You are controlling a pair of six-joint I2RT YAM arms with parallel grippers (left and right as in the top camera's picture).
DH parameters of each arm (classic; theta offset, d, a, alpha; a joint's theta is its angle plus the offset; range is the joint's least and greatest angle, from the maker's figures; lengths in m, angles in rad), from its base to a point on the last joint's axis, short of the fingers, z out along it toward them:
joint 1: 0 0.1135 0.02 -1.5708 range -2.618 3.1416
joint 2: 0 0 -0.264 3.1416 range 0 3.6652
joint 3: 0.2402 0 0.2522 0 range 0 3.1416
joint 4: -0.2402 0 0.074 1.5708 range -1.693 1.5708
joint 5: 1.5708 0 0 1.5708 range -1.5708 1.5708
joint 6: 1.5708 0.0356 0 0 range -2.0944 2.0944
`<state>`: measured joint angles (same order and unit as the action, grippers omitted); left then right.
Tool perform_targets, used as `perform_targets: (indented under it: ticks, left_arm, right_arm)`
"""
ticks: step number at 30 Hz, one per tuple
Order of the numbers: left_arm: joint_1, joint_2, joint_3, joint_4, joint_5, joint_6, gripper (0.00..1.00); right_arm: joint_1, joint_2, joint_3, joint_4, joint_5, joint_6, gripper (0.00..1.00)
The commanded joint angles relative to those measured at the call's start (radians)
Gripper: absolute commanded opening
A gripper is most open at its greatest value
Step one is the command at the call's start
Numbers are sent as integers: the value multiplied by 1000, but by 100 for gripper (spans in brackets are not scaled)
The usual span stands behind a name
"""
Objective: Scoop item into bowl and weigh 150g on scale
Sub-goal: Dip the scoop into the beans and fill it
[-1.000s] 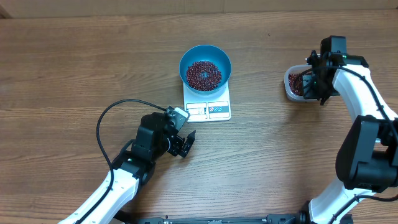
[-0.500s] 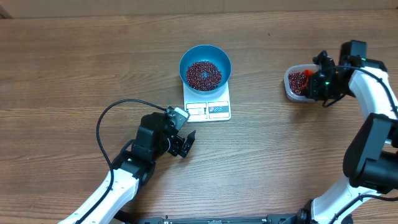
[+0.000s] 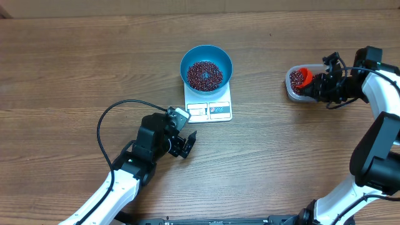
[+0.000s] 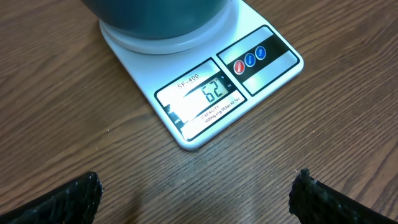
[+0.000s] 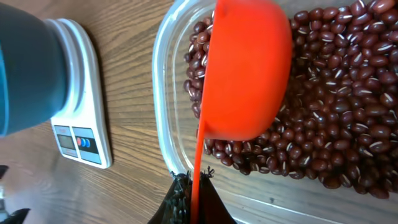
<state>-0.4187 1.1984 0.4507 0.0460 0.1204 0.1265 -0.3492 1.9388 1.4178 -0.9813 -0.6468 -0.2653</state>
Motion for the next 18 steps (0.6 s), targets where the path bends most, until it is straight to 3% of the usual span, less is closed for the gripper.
perform_targets:
  ticks: [1, 18]
  left_arm:
    - [-1, 8, -1, 3, 3, -15, 100]
    - [-1, 8, -1, 3, 3, -15, 100]
  right_arm:
    - [-24, 3, -5, -1, -76, 6, 4]
    - [-207, 3, 2, -77, -328, -59, 4]
